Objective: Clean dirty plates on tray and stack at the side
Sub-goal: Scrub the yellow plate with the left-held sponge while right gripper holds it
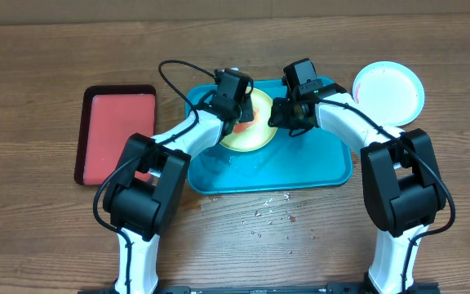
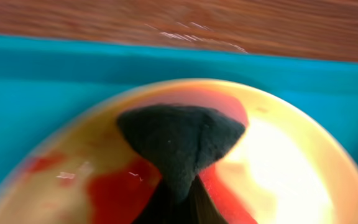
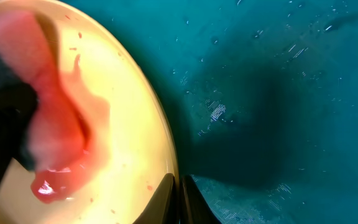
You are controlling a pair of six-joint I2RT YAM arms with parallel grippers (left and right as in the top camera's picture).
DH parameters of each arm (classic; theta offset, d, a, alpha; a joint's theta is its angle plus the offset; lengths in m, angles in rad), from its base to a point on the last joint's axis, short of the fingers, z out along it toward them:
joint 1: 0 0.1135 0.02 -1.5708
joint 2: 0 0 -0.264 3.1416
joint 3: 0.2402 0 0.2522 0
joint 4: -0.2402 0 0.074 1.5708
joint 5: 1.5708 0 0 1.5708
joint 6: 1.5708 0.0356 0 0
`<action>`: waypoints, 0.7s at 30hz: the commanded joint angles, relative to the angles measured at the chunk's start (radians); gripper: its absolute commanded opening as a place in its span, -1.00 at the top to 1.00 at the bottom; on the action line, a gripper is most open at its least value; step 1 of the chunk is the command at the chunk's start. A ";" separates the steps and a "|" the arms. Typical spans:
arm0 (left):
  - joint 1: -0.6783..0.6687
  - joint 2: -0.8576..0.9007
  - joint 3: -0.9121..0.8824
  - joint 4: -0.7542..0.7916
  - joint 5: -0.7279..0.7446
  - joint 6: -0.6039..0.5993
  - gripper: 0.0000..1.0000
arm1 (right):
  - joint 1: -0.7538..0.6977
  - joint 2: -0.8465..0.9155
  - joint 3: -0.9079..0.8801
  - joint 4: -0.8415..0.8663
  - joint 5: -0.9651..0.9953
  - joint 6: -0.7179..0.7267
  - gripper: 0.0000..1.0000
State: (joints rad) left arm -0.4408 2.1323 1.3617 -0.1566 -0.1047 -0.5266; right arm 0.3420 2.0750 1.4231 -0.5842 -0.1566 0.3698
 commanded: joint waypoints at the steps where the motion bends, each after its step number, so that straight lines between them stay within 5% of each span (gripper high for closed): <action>1: 0.051 0.021 -0.011 -0.037 -0.224 0.090 0.91 | 0.001 0.013 0.003 0.001 -0.001 -0.003 0.92; 11: 0.056 -0.038 0.016 -0.102 -0.357 0.164 0.91 | 0.001 0.013 0.003 0.001 -0.001 -0.003 0.92; 21: 0.056 -0.284 0.027 -0.214 -0.452 0.076 0.92 | 0.001 0.013 0.003 0.000 -0.001 -0.003 0.93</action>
State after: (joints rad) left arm -0.3981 1.9713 1.3708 -0.3645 -0.4732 -0.4088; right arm 0.3485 2.0792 1.4231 -0.5812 -0.1776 0.3695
